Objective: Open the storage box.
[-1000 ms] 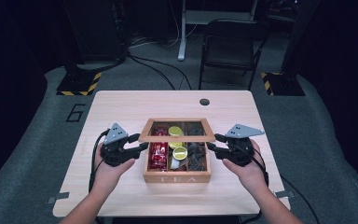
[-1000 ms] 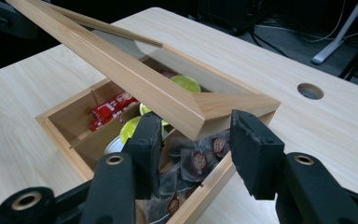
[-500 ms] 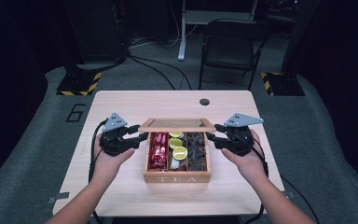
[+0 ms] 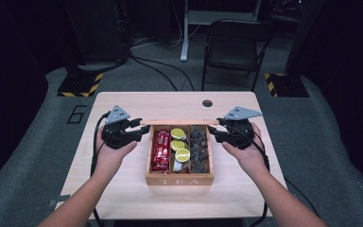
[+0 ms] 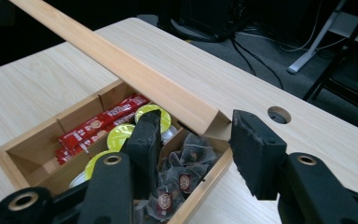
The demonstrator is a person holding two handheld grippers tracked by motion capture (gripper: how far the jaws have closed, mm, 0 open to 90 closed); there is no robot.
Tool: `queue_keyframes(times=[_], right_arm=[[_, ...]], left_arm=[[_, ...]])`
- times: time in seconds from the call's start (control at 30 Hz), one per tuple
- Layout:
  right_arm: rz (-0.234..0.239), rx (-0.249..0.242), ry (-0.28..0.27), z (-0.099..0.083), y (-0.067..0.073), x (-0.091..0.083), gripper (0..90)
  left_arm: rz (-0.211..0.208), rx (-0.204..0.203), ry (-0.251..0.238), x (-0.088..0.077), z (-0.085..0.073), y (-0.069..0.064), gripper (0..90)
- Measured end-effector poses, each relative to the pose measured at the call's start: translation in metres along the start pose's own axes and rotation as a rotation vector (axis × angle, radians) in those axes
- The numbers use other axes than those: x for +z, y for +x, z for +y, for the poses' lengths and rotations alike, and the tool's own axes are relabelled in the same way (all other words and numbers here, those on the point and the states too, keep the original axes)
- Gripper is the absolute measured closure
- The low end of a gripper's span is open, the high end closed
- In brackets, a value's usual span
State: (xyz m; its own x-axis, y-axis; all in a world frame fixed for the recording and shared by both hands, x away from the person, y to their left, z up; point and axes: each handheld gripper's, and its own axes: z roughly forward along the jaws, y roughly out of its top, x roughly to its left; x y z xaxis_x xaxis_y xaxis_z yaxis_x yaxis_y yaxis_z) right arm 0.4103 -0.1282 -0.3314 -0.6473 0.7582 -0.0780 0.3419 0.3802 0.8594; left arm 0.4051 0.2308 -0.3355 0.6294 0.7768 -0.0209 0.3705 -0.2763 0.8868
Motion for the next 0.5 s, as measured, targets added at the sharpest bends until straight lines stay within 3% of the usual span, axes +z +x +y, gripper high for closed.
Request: queue_keyframes(times=[0.5], right_arm=[[-0.039, 0.001, 0.027, 0.008, -0.012, 0.019, 57.4]], left_arm=[[0.019, -0.016, -0.011, 0.004, 0.013, 0.006, 56.9]])
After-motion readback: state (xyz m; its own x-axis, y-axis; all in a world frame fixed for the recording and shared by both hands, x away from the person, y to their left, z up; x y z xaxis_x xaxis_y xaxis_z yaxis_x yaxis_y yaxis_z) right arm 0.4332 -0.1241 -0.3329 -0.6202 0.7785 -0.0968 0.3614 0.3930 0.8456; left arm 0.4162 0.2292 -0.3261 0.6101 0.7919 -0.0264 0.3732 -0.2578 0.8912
